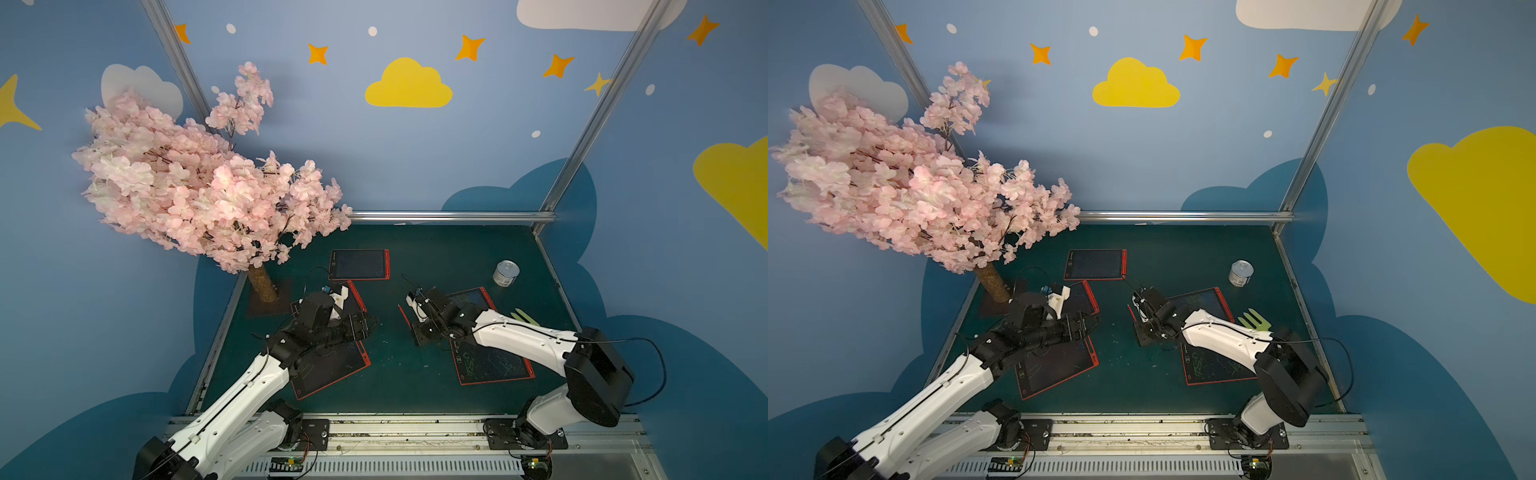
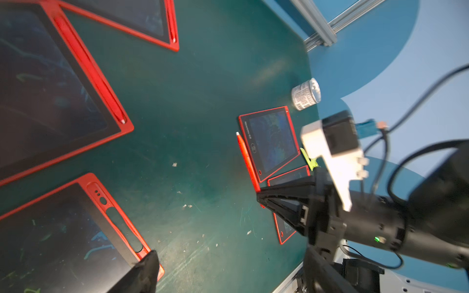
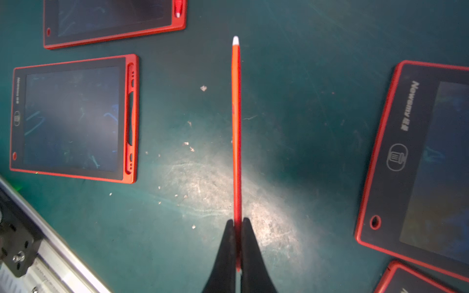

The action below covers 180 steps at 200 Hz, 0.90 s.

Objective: Place the stylus back onto the writing tablet
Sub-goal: Pick up the stylus from the center of the board, then place the stylus on the writing tablet.

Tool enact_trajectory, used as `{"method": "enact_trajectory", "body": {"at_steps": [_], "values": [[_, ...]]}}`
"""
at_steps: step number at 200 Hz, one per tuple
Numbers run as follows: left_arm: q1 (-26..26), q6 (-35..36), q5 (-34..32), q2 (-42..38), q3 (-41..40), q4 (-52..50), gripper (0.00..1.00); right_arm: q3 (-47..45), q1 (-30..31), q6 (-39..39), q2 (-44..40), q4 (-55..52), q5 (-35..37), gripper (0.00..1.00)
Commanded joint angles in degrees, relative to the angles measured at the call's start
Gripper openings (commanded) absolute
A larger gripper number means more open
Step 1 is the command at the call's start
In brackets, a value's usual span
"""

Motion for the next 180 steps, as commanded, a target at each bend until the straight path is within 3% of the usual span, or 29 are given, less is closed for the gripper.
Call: {"method": "enact_trajectory", "body": {"at_steps": [1, 54, 117, 155, 180], "values": [[-0.27, -3.38, -0.33, 1.88, -0.73, 6.03, 0.86, -0.20, 0.08, -0.04, -1.27, 0.78, -1.63, 0.02], [-0.78, -10.33, 4.42, 8.34, -2.61, 15.43, 0.78, 0.61, 0.18, 0.93, -1.94, 1.69, -3.24, 0.02], [-4.82, -18.06, 2.28, 14.10, -3.55, 24.86, 0.68, 1.48, 0.32, 0.36, -3.33, 1.64, -5.68, 0.02], [-5.58, -19.97, 4.08, 18.57, -2.46, 28.22, 0.58, 1.36, 0.58, 0.63, -3.78, 2.16, -6.42, 0.02], [-5.64, -19.27, 4.28, 20.42, -1.38, 28.45, 0.57, 1.20, 0.59, 0.70, -4.62, 2.29, -6.43, 0.02]]}}
